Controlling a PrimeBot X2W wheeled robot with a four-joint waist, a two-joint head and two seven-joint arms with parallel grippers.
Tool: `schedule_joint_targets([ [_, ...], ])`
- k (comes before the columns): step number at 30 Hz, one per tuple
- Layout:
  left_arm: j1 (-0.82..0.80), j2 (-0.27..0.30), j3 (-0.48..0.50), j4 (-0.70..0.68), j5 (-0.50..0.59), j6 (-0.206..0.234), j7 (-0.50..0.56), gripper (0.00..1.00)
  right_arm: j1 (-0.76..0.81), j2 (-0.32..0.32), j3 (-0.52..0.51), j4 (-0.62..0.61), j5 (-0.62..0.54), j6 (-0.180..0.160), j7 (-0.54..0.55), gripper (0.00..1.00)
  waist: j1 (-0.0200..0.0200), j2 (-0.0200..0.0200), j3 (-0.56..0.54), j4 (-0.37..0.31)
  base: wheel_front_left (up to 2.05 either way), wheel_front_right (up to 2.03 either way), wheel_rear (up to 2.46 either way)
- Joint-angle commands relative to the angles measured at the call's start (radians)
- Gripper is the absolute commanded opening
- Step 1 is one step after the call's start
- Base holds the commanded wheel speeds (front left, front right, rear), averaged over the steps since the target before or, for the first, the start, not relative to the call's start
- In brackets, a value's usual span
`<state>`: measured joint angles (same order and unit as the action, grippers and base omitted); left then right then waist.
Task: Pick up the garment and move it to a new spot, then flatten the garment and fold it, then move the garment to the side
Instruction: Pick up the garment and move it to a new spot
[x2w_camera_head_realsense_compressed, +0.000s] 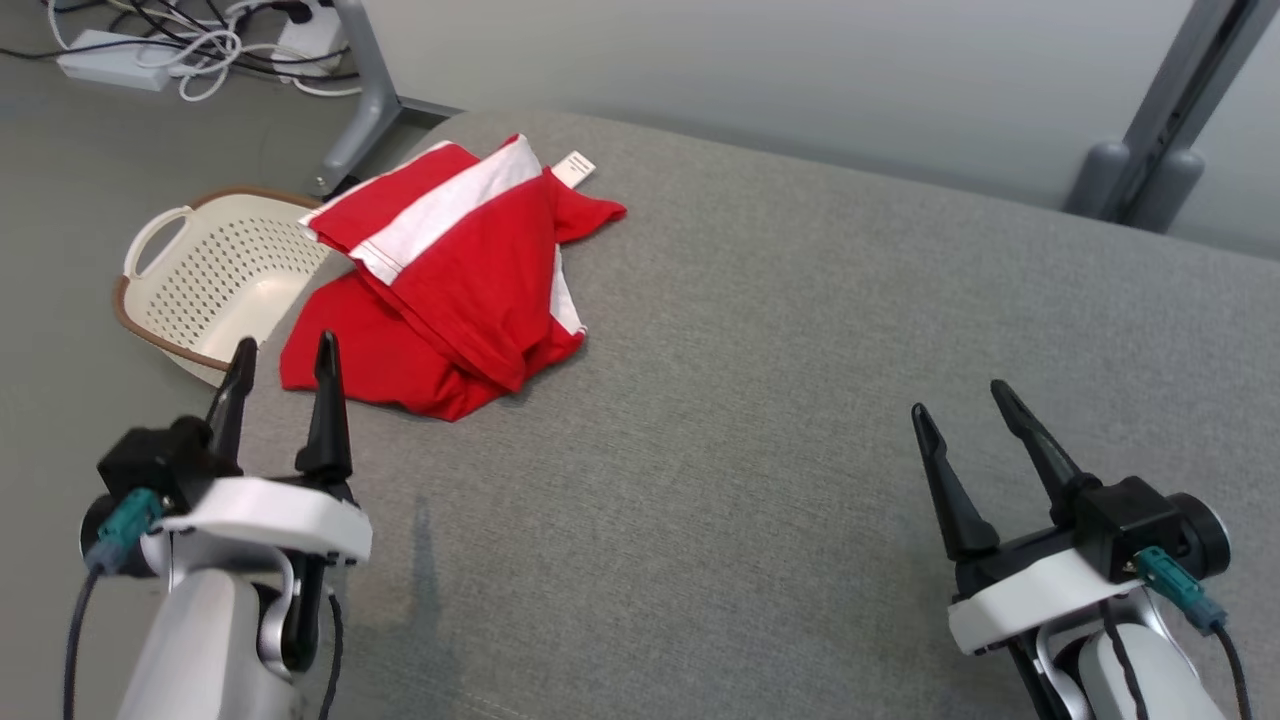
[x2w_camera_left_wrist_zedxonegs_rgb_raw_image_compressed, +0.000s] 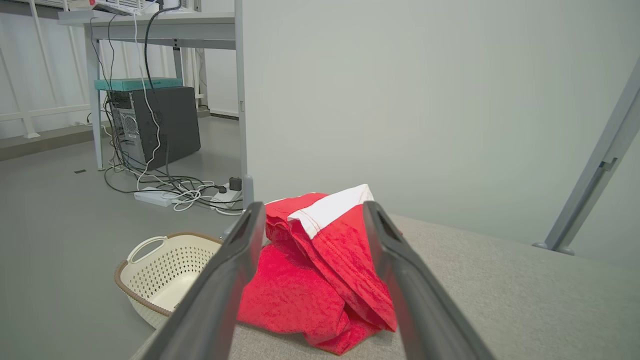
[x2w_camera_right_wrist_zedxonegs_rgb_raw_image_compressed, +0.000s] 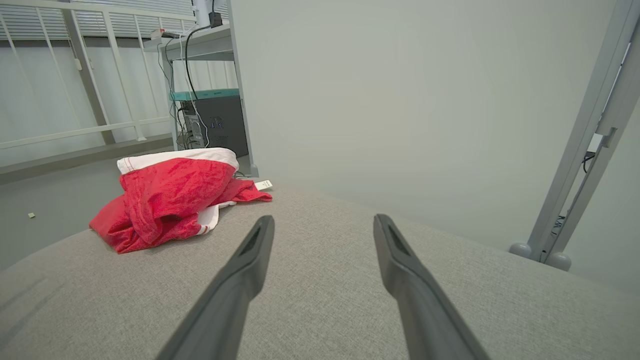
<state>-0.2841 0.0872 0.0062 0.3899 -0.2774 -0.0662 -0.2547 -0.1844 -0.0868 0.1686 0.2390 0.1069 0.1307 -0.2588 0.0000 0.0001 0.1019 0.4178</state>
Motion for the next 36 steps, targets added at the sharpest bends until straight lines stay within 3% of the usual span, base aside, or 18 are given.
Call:
schedule_joint_targets([
  [1,-0.053,0.006,0.009,0.015,-0.010,0.007,0.013,1.00,-0.017,-0.018,0.000,-0.009,0.000,0.000,0.006,1.00,0.0000,-0.0001,0.075,-0.057,0.00,0.00,0.00],
  [13,-0.380,0.093,0.056,0.339,-0.113,-0.025,0.195,1.00,-0.107,-0.060,0.013,-0.014,0.028,0.000,0.010,1.00,0.0000,-0.0001,0.256,-0.187,0.00,0.00,0.00],
  [24,-0.510,0.168,0.071,0.576,-0.152,-0.033,0.312,1.00,-0.142,-0.065,0.014,0.005,0.041,0.000,-0.002,1.00,0.0000,-0.0001,0.309,-0.225,0.00,0.00,0.00],
  [25,-0.518,0.173,0.069,0.587,-0.154,-0.036,0.318,0.86,-0.144,-0.065,0.013,0.008,0.043,0.000,-0.002,1.00,0.0000,-0.0001,0.310,-0.226,0.00,0.00,0.00],
  [26,-0.535,0.182,0.061,0.597,-0.148,-0.039,0.302,0.00,-0.150,-0.066,0.012,0.012,0.044,0.000,-0.004,1.00,0.0000,-0.0001,0.309,-0.227,0.00,0.00,0.00],
  [36,-0.529,0.205,0.022,0.582,-0.099,-0.030,0.135,0.00,-0.118,-0.059,-0.001,0.032,0.050,0.000,-0.008,1.00,0.0000,-0.0001,0.226,-0.214,0.00,0.00,0.00],
])
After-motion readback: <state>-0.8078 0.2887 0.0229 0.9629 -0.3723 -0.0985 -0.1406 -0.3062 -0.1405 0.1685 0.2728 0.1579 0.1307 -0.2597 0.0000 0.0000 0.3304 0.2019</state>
